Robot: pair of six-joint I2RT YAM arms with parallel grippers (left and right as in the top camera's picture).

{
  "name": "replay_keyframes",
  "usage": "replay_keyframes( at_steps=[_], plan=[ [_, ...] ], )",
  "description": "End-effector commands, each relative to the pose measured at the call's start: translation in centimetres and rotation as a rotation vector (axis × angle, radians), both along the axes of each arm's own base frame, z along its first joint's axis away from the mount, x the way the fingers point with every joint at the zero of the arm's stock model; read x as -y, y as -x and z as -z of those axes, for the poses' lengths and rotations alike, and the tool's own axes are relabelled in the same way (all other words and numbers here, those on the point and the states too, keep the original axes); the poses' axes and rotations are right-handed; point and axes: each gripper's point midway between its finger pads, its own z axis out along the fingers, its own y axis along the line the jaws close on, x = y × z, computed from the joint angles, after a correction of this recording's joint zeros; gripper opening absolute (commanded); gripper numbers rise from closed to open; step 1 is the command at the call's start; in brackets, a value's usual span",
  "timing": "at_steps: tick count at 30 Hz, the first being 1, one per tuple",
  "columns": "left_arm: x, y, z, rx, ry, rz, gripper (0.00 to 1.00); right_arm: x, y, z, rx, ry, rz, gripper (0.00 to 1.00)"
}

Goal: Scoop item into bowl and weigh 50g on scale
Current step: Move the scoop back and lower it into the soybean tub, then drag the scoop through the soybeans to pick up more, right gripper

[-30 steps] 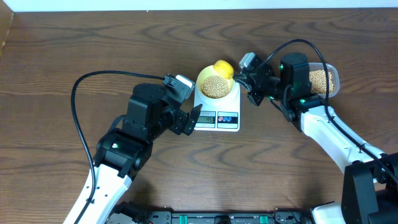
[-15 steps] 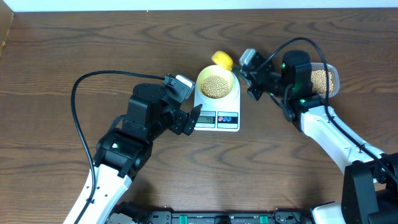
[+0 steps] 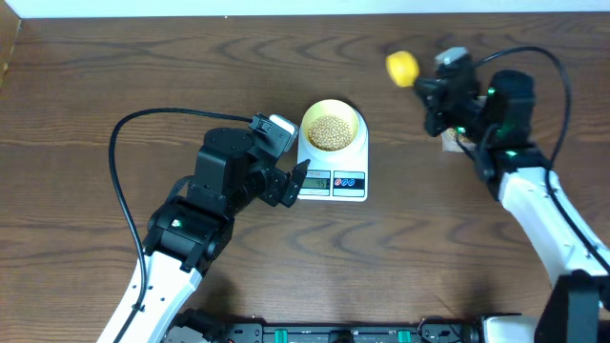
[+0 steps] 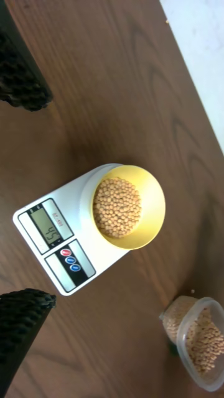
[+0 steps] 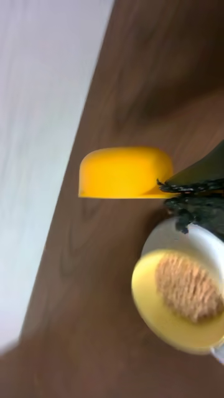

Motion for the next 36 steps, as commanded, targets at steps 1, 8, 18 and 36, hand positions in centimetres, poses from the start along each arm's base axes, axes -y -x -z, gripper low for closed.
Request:
replay_keyframes(
  at_steps=[1, 8, 18, 36],
  plan=[
    [-0.3, -0.1, 0.0, 0.002, -0.002, -0.016, 0.94, 3.7, -0.3, -1.3, 0.008, 0.039, 0.164, 0.01],
    [-0.3, -0.1, 0.0, 0.002, -0.002, -0.016, 0.94, 8.6, 0.8, -0.4, -0.056, 0.176, 0.366, 0.01],
    [-0.3, -0.1, 0.0, 0.002, -0.002, -0.016, 0.94, 12.5, 3.9, 3.9, -0.26, 0.355, 0.528, 0.01],
    [-0.3, -0.1, 0.0, 0.002, -0.002, -0.016, 0.94, 12.5, 5.7, 9.7, -0.471, 0.403, 0.495, 0.01]
  ],
)
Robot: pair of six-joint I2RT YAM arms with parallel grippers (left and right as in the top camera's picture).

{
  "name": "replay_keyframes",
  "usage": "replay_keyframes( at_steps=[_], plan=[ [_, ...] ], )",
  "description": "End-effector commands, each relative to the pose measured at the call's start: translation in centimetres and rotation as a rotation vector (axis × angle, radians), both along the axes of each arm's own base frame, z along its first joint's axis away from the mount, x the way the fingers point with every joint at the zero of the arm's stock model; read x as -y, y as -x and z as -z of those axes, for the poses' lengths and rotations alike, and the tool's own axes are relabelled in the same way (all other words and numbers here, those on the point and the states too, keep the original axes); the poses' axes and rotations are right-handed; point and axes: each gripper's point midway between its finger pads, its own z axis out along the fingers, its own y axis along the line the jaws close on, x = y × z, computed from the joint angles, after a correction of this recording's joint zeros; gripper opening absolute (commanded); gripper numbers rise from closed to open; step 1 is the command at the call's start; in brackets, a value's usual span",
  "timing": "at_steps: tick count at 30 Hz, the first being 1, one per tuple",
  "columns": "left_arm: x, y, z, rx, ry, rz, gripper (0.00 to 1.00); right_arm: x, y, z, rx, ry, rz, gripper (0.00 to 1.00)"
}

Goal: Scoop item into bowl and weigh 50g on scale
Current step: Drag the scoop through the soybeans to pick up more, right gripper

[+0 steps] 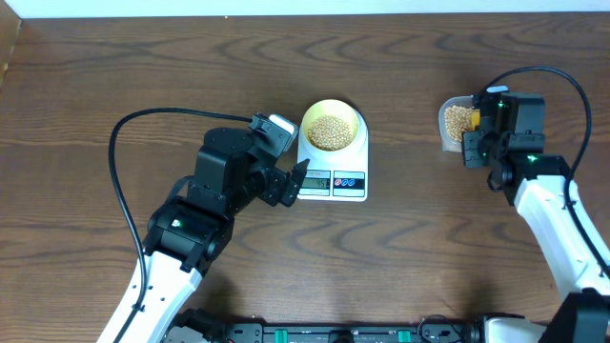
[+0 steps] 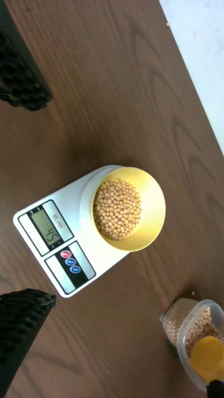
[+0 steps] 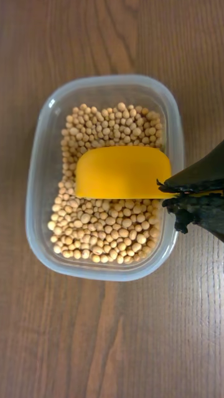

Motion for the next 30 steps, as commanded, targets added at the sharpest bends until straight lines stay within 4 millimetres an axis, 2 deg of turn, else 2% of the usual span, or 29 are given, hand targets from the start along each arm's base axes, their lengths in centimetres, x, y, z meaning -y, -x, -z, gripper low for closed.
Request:
replay_keyframes(
  at_steps=[1, 5, 10, 16, 22, 30],
  plan=[
    [-0.2, 0.0, 0.0, 0.0, 0.002, -0.01, 0.94, 0.4, -0.1, 1.0, -0.028, 0.013, 0.007, 0.01],
    [-0.2, 0.0, 0.0, 0.0, 0.002, -0.01, 0.94, 0.4, -0.5, 1.5, -0.028, 0.004, 0.019, 0.01],
    [-0.2, 0.0, 0.0, 0.0, 0.002, -0.01, 0.94, 0.3, -1.2, 1.0, 0.011, -0.04, 0.059, 0.01],
    [-0.2, 0.0, 0.0, 0.0, 0.001, -0.01, 0.94, -1.7, -1.5, 0.7, 0.023, -0.154, 0.005, 0.01],
    [-0.2, 0.0, 0.0, 0.0, 0.002, -0.01, 0.94, -2.5, -1.2, 0.8, 0.007, -0.274, -0.003, 0.01],
    [-0.2, 0.0, 0.0, 0.0, 0.002, -0.01, 0.93, -0.8, -1.2, 0.7, 0.012, -0.338, 0.104, 0.01]
  ],
)
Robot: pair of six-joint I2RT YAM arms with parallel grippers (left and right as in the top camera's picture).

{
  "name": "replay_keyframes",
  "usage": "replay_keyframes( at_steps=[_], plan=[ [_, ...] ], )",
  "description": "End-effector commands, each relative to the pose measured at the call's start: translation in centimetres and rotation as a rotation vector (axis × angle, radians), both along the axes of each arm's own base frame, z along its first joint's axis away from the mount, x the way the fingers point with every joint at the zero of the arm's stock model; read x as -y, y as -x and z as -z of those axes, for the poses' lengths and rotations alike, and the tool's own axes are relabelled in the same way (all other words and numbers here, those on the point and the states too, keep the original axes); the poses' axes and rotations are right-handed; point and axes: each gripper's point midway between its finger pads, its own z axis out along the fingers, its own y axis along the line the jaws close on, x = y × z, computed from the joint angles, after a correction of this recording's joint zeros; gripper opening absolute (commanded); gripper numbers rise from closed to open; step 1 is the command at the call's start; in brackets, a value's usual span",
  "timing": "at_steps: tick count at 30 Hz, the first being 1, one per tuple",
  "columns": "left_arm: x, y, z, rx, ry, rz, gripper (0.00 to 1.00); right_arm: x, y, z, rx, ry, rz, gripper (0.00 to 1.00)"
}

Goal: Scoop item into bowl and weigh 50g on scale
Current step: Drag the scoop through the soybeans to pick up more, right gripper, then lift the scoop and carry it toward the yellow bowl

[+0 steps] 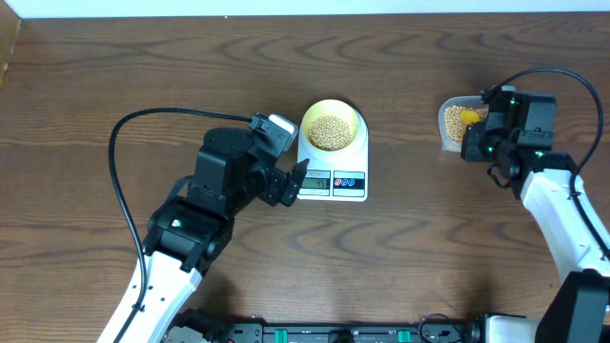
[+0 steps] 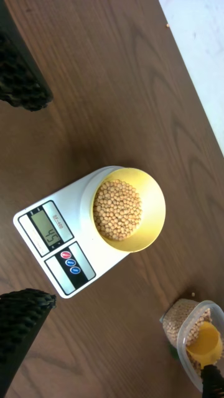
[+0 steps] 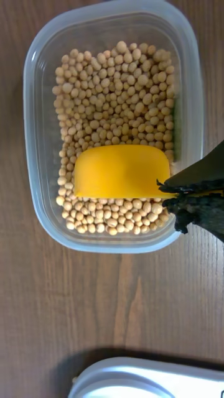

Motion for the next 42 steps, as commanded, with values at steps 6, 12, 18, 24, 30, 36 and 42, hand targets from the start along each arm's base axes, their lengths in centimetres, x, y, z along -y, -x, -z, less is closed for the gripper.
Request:
replay_keyframes(
  at_steps=[6, 12, 18, 24, 30, 36, 42],
  plan=[
    [-0.2, 0.0, 0.0, -0.001, 0.003, -0.008, 0.94, 0.8, -0.2, -0.2, 0.003, -0.097, 0.049, 0.01],
    [-0.2, 0.0, 0.0, 0.0, 0.003, -0.008, 0.94, 1.0, -0.5, -1.1, 0.037, -0.188, 0.032, 0.01],
    [-0.2, 0.0, 0.0, 0.0, 0.003, -0.008, 0.94, 0.8, -1.2, -2.6, 0.104, -0.269, -0.006, 0.01],
    [-0.2, 0.0, 0.0, 0.0, 0.003, -0.008, 0.94, 1.3, -1.4, -3.3, 0.129, -0.31, 0.0, 0.01],
    [-0.2, 0.0, 0.0, 0.0, 0.003, -0.008, 0.94, 0.1, -1.5, -4.9, 0.181, -0.407, -0.088, 0.01],
    [-0.2, 0.0, 0.0, 0.0, 0.003, -0.008, 0.93, -2.2, -1.4, -7.2, 0.249, -0.51, -0.226, 0.01],
    [-0.2, 0.0, 0.0, 0.0, 0.003, -0.008, 0.94, -3.0, -1.7, -7.6, 0.244, -0.55, -0.213, 0.01]
  ],
)
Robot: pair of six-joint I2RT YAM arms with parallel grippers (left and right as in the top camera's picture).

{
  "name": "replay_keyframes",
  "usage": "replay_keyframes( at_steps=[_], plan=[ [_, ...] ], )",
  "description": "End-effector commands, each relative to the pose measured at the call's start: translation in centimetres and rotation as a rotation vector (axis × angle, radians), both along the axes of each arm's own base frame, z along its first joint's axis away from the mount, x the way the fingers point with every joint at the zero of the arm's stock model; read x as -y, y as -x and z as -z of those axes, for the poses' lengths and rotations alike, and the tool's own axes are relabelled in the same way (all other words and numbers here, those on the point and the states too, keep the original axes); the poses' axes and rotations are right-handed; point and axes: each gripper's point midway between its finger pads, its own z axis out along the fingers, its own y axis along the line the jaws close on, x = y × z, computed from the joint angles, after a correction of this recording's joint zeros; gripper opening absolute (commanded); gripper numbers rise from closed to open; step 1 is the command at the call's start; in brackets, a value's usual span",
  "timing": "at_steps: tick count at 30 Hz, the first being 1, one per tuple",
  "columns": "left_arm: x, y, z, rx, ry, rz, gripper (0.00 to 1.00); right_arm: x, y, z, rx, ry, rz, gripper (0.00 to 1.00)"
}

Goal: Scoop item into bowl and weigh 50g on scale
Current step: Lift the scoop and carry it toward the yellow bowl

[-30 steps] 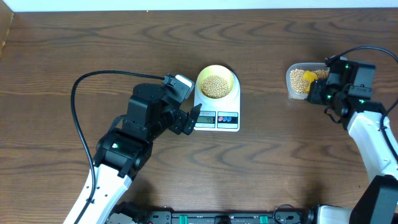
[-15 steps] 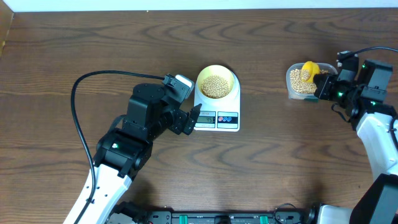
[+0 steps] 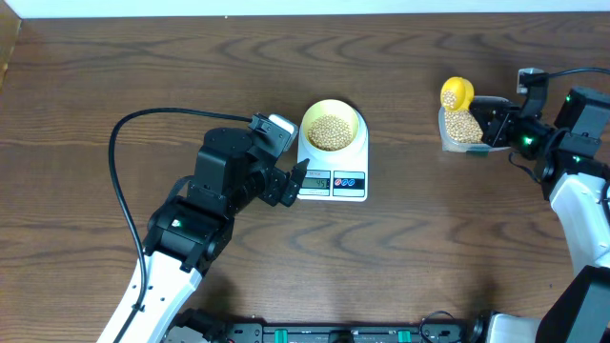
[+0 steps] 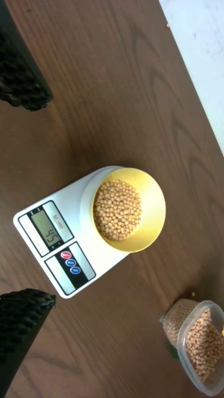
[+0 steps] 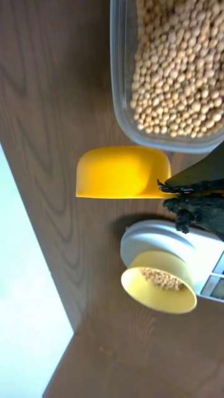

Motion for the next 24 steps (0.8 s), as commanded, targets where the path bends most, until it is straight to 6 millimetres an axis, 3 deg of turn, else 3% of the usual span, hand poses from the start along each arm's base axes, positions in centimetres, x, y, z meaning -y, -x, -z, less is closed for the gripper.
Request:
replay_keyframes(
  at_steps=[1, 7, 13, 24],
  plan=[
    [-0.2, 0.0, 0.0, 0.0, 0.003, -0.008, 0.94, -1.4, 0.1, -0.7, -0.003, -0.06, -0.039, 0.01],
    [-0.2, 0.0, 0.0, 0.0, 0.003, -0.008, 0.94, -3.9, -0.4, -1.4, 0.039, -0.049, -0.09, 0.01],
    [-0.2, 0.0, 0.0, 0.0, 0.003, -0.008, 0.94, -6.4, -1.3, -1.1, 0.0, -0.04, -0.035, 0.01],
    [-0.2, 0.0, 0.0, 0.0, 0.003, -0.008, 0.94, -12.4, -1.2, -2.1, 0.054, -0.023, -0.106, 0.01]
  ],
)
